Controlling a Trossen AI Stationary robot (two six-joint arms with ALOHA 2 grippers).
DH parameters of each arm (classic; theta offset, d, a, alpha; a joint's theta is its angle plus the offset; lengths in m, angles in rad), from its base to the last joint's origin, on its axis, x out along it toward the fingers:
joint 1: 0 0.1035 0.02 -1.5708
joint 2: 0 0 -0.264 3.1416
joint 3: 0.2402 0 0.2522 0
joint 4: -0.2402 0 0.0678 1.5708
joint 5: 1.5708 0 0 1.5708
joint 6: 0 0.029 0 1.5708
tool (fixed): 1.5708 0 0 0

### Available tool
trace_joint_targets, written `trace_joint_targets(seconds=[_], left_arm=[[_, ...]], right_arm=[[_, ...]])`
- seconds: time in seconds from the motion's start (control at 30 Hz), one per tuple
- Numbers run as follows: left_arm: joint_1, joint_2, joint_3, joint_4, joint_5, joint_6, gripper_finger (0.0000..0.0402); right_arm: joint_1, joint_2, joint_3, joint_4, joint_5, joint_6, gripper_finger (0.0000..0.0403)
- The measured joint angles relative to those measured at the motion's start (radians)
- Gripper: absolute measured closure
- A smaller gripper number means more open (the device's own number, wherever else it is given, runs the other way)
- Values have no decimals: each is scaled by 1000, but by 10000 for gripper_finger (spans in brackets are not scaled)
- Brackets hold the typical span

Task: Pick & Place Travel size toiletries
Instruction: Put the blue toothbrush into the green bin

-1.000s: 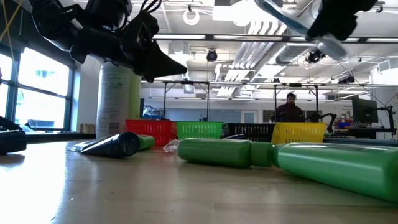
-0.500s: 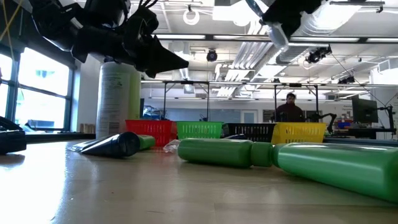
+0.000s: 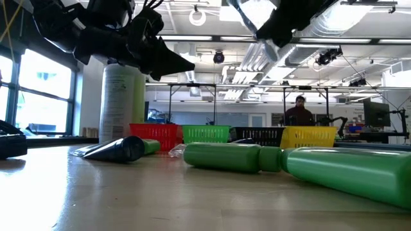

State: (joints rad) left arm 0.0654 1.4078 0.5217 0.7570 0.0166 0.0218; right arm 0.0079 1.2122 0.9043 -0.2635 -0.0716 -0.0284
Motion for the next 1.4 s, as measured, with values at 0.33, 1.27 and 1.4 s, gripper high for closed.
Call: trace_joint_targets(seconds=[0.33,1.27,1.4], left_arm=[[0,0,0,0,0,-3,394],[0,0,0,-13,-1,-4,394],[0,0,0,-19,-1,-4,394]], right_arm=[[-47,156,0,95,-46,-34,394],[-180,-95,-93,-252,-90,3,394],[-181,-225,-217,-187,-54,77,394]])
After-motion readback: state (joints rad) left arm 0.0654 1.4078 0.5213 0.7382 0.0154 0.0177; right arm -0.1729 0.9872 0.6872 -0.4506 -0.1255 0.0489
